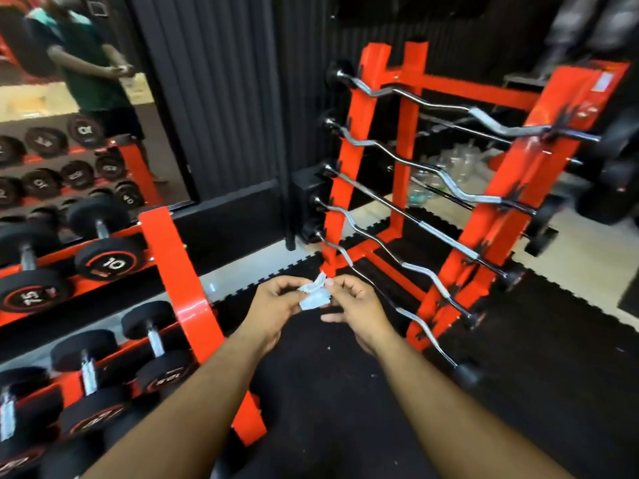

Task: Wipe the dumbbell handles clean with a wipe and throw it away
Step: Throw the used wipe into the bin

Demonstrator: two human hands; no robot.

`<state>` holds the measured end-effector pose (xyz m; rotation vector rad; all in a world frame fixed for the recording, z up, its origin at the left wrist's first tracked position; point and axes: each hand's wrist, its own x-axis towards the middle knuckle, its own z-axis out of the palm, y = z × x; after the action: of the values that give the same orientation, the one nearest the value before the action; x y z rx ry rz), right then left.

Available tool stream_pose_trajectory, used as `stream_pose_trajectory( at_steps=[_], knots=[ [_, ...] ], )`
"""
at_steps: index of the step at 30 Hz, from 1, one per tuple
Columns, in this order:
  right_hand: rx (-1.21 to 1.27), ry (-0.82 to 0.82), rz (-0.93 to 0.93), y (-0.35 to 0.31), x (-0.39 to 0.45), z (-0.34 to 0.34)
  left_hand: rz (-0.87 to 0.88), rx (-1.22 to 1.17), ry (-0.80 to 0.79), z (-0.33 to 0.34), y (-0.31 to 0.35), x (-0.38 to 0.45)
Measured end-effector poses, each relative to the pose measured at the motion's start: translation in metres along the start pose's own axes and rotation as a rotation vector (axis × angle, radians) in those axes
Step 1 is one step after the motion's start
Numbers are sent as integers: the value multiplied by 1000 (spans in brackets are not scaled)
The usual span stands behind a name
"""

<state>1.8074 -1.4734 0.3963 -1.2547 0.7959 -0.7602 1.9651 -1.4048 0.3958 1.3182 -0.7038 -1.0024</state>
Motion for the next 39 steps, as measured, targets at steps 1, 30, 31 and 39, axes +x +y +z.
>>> stream_pose_trajectory(
  at_steps=[1,30,31,39],
  knots=[
    [18,73,-28,2,-10,-14,-26,27,-92,17,-1,1],
    [274,747,123,35,-194,-145,-98,371,-823,209,-72,-62],
    [239,739,118,37,-204,-158,-83,399,-836,224,-75,-68],
    [228,952,33,46,-295,-277,-151,509,-889,360,-120,-140]
  ],
)
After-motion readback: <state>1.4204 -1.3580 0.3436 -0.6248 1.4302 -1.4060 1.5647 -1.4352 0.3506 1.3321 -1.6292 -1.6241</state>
